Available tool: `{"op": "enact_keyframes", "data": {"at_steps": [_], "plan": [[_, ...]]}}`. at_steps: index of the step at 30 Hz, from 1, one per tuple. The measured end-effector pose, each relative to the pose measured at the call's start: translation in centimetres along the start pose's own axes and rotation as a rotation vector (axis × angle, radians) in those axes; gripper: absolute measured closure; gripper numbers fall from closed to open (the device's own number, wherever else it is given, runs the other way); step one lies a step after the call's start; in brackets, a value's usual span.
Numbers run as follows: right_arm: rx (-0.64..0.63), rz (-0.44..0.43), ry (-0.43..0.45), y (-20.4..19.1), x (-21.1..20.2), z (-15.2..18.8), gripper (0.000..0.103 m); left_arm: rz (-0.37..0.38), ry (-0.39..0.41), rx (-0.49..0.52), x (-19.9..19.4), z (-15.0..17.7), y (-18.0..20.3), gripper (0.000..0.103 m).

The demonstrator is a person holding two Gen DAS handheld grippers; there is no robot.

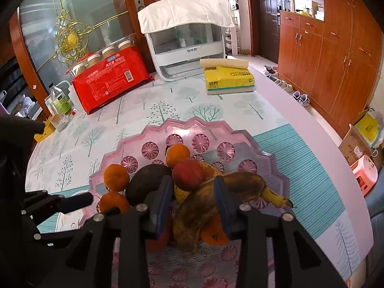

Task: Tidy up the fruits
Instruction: 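Open the left tool releasing its red fruit while the right tool releases its fruit into the bowl, then withdraw both open tools from the bowl toward the remaining mandarins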

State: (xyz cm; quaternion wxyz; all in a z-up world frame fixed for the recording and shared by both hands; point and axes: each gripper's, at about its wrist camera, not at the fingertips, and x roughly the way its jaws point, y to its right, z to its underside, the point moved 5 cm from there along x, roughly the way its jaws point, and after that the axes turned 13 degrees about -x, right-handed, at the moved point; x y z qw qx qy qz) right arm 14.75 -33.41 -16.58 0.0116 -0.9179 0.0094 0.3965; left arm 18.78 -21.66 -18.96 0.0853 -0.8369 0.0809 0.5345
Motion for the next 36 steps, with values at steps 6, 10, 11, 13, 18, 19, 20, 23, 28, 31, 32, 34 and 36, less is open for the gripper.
{"op": "enact_keyframes", "data": {"at_steps": [6, 10, 11, 13, 18, 19, 20, 23, 28, 31, 32, 34, 36], "plan": [[0.003, 0.013, 0.031, 0.1, -1.0, -0.3, 0.057, -0.006, 0.03, 0.005, -1.3, 0.0, -0.3, 0.032], [0.004, 0.01, 0.04, -0.1, -1.6, -0.3, 0.057, -0.003, 0.041, -0.002, -2.0, 0.1, -0.5, 0.029], [0.003, 0.011, 0.042, -0.1, -1.7, -0.3, 0.057, -0.003, 0.044, -0.004, -2.2, 0.2, -0.6, 0.029], [0.004, 0.011, 0.046, -0.2, -2.0, -0.3, 0.057, -0.003, 0.047, -0.007, -2.5, 0.3, -0.8, 0.026], [0.007, 0.01, 0.058, -0.4, -2.9, -0.1, 0.057, -0.006, 0.052, -0.011, -3.2, 0.8, -1.2, 0.026], [0.007, 0.011, 0.059, -0.5, -3.0, -0.1, 0.057, -0.006, 0.054, -0.012, -3.4, 1.0, -1.3, 0.026], [0.007, 0.013, 0.06, -0.5, -3.1, 0.0, 0.057, -0.005, 0.055, -0.014, -3.6, 1.1, -1.5, 0.026], [0.005, 0.014, 0.064, -0.8, -3.6, 0.1, 0.057, -0.003, 0.062, -0.02, -4.2, 1.4, -1.8, 0.026], [0.001, 0.019, 0.078, -1.4, -4.7, 0.2, 0.057, 0.003, 0.082, -0.03, -5.5, 1.9, -2.5, 0.026], [-0.002, 0.02, 0.085, -1.9, -5.4, 0.2, 0.057, 0.004, 0.095, -0.039, -6.3, 2.2, -3.1, 0.025], [-0.005, 0.019, 0.088, -2.1, -5.6, 0.2, 0.057, 0.003, 0.098, -0.042, -6.5, 2.3, -3.3, 0.025], [-0.01, 0.02, 0.092, -2.5, -6.0, 0.3, 0.057, 0.003, 0.104, -0.051, -7.0, 2.6, -3.9, 0.025], [-0.017, 0.019, 0.097, -3.0, -6.4, 0.5, 0.057, 0.002, 0.108, -0.061, -7.4, 2.9, -4.5, 0.024]]}}
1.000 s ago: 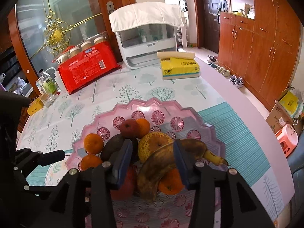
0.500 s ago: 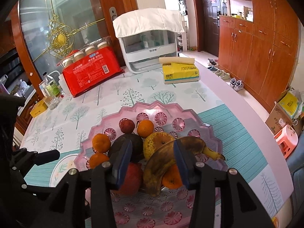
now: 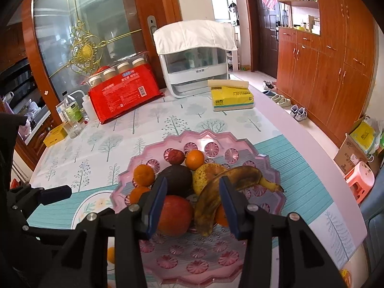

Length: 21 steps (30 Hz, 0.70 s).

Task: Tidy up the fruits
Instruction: 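Withdraw both open tools from the bowl toward the remaining mandarins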

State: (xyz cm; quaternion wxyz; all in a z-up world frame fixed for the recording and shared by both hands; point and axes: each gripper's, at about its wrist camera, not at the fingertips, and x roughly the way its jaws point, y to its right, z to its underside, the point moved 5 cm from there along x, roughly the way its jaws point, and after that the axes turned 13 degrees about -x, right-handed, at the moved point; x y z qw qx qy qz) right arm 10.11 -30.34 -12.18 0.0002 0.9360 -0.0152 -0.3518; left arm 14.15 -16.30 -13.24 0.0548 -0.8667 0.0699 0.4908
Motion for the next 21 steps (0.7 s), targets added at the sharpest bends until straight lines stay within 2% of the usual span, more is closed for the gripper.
{"op": "enact_keyframes", "data": {"at_steps": [12, 21], "plan": [[-0.034, -0.031, 0.002, -3.1, -2.0, 1.0, 0.057, -0.003, 0.015, -0.052, -2.1, 1.5, -4.3, 0.024], [-0.017, -0.038, -0.015, -4.9, -3.3, 2.6, 0.057, 0.04, -0.001, -0.013, -2.0, 1.8, -8.1, 0.024]]}}
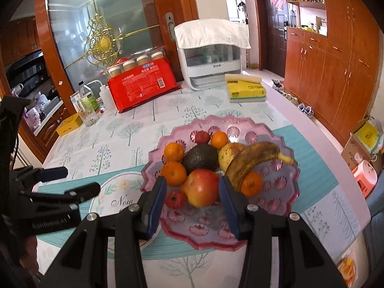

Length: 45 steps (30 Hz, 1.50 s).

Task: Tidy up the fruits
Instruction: 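Withdraw both open tools from the bowl toward the remaining mandarins, then grasp a mandarin with the left tool while the right tool grasps another mandarin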

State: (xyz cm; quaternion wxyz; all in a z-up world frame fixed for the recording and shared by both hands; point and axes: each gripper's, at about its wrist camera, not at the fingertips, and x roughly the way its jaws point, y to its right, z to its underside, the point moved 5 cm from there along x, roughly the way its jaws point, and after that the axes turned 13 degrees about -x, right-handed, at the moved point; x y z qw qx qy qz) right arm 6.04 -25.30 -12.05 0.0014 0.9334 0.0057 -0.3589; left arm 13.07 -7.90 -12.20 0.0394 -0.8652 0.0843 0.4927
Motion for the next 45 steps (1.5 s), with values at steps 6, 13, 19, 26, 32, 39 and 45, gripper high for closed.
{"op": "enact_keyframes", "data": {"at_steps": [6, 13, 19, 26, 32, 39, 45], "plan": [[0.024, -0.004, -0.054, -2.2, 0.1, 2.6, 0.057, 0.052, -0.054, 0.095, 1.5, 1.5, -1.4, 0.024], [-0.001, -0.083, -0.14, -6.1, 0.9, 6.9, 0.057, 0.089, -0.109, 0.261, 3.7, 5.1, -2.5, 0.024], [-0.03, -0.152, -0.232, -9.7, 2.3, 9.9, 0.057, 0.091, -0.157, 0.283, 5.6, 7.3, -4.7, 0.024], [-0.052, -0.212, -0.297, -13.0, 3.7, 12.0, 0.057, 0.103, -0.167, 0.288, 6.3, 8.3, -6.0, 0.024], [-0.052, -0.233, -0.346, -14.6, 5.4, 13.5, 0.058, 0.115, -0.164, 0.292, 6.4, 8.4, -6.0, 0.024], [-0.014, -0.216, -0.337, -14.0, 5.5, 13.9, 0.072, 0.144, -0.166, 0.29, 6.9, 8.3, -4.5, 0.024], [0.025, -0.144, -0.317, -11.8, 4.5, 13.9, 0.072, 0.191, -0.17, 0.296, 7.8, 8.3, -1.1, 0.024]]}}
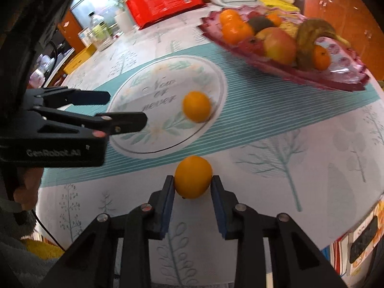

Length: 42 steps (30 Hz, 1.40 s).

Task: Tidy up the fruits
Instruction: 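Grasp a mandarin with the left tool while the right tool grasps another mandarin, then carry the mandarin with the left tool while the right tool carries its mandarin over the bowl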

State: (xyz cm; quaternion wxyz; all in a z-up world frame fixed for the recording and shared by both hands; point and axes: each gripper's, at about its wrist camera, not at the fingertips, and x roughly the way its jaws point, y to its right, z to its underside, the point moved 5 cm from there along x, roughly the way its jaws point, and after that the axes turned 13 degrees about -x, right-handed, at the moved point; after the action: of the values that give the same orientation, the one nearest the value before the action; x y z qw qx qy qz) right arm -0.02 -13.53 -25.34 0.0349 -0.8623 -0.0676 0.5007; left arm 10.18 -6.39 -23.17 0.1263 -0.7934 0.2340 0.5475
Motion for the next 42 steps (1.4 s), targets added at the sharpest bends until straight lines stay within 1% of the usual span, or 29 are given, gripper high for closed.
{"op": "enact_keyframes", "data": {"at_steps": [6, 8, 9, 11, 13, 14, 16, 17, 18, 21, 25, 31, 36, 42], "plan": [[0.054, 0.046, 0.02, 2.1, -1.2, 0.6, 0.072, 0.038, 0.017, -0.001, 1.4, -1.3, 2.7, 0.024], [0.067, 0.056, 0.025, 2.6, -1.5, 0.8, 0.072, 0.054, 0.02, 0.002, 1.7, -1.6, 3.4, 0.027], [0.072, 0.06, 0.027, 2.8, -1.6, 0.9, 0.072, 0.057, 0.021, 0.005, 1.9, -1.7, 3.6, 0.032], [0.085, 0.067, 0.029, 3.4, -1.8, 1.1, 0.072, 0.055, 0.015, 0.016, 2.3, -1.8, 4.2, 0.037], [0.095, 0.07, 0.033, 3.7, -2.0, 1.3, 0.072, 0.055, 0.005, 0.021, 2.8, -1.9, 4.6, 0.049], [0.098, 0.071, 0.036, 3.9, -2.1, 1.4, 0.072, 0.059, -0.005, 0.022, 3.1, -1.9, 4.8, 0.052], [0.103, 0.072, 0.042, 4.2, -2.3, 1.5, 0.073, 0.067, -0.018, 0.026, 3.5, -1.8, 5.1, 0.063], [0.105, 0.071, 0.045, 4.3, -2.4, 1.6, 0.073, 0.068, -0.022, 0.029, 3.7, -1.8, 5.4, 0.065], [0.107, 0.07, 0.047, 4.4, -2.4, 1.6, 0.073, 0.069, -0.024, 0.031, 3.8, -1.8, 5.5, 0.07], [0.101, 0.066, 0.052, 4.5, -2.5, 1.6, 0.073, 0.064, -0.02, 0.035, 3.8, -1.8, 5.8, 0.07], [0.085, 0.055, 0.06, 4.8, -2.5, 1.3, 0.073, 0.062, -0.029, 0.013, 3.5, -1.6, 5.6, 0.071], [0.039, 0.053, 0.084, 4.9, -4.0, 0.4, 0.073, 0.05, -0.014, -0.038, 1.1, -1.7, 4.6, 0.071], [-0.015, 0.05, 0.128, 5.3, -6.0, -1.6, 0.073, 0.047, 0.032, -0.084, -2.0, -3.2, 4.5, 0.071], [-0.09, 0.065, 0.181, 6.3, -8.7, -5.1, 0.073, 0.07, 0.128, -0.111, -6.1, -6.1, 5.6, 0.071]]}}
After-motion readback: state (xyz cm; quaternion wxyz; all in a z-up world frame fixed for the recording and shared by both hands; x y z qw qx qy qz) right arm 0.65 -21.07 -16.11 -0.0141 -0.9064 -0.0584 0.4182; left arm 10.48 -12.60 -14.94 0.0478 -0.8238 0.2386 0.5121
